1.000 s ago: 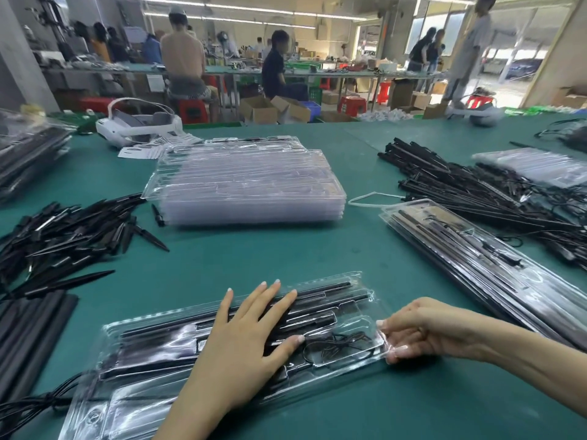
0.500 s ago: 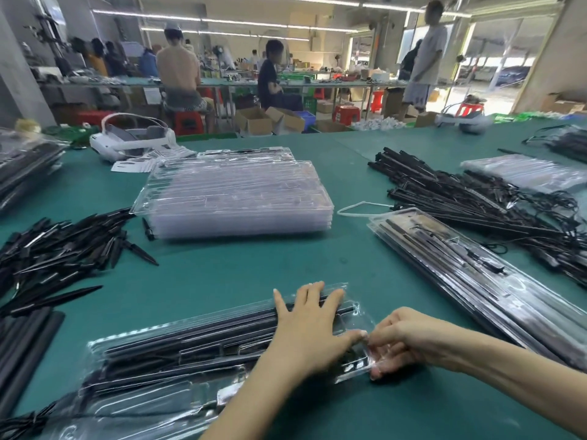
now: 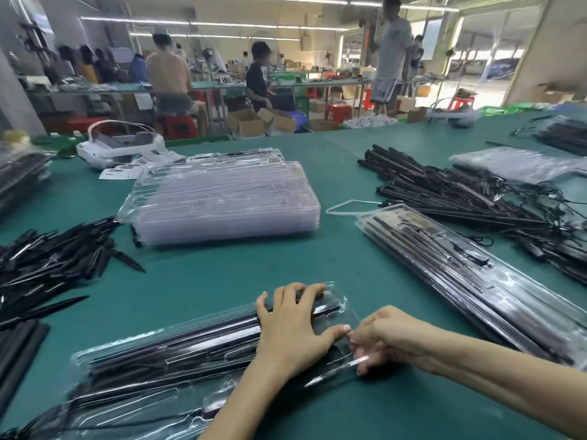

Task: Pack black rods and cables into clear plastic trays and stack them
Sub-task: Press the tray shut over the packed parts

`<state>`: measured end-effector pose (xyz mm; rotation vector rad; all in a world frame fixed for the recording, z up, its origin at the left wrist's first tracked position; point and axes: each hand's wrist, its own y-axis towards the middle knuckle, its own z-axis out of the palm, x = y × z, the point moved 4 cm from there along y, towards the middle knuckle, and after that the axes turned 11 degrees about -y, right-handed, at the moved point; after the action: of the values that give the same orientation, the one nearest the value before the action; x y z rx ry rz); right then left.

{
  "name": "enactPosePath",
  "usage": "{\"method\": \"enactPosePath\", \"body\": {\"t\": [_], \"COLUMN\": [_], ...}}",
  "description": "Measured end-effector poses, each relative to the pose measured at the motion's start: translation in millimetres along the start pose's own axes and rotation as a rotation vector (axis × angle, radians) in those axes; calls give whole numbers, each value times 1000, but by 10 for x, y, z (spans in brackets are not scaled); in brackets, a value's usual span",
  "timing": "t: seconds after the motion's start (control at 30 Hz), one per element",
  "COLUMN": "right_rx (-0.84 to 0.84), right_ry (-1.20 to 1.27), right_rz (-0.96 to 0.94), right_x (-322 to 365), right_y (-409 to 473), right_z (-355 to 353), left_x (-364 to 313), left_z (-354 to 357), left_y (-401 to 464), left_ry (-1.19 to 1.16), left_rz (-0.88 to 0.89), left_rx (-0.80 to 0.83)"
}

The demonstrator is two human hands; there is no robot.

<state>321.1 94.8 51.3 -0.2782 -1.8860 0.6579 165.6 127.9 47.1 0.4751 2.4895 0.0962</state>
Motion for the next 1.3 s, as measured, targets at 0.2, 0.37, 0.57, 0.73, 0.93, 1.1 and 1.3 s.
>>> {"method": "enactPosePath", "body": {"t": [0.2,0.37,0.57,0.73,0.93,1.1,1.3], "right_rx": [36,82,90,93,35,5,43], "right_ry": [133,59,22,-16,-43,23,52], "right_rz": [71,102,122,128,104,89,54], "right_x": [-73,-29,-5,-11,-52,-64,-11], "right_y": [-10,-24,-25,-18,9,-12,-67], "right_z": [-79,-84,-83,-79,-53,-48,-28], "left_x": [-28,-122,-135,-122,-190,-173,-146], "left_z": [-37,-63,-89,-112,-74,-15,-43], "left_y": [141,304,445,451,499,506,515], "left_ry": [-95,-154,-53,-59,-67,-110,-177], "left_rz": [-95,-226,-323,-343,-348,-359,-354], "left_rx": [106,257,440,457,412,347,332]}}
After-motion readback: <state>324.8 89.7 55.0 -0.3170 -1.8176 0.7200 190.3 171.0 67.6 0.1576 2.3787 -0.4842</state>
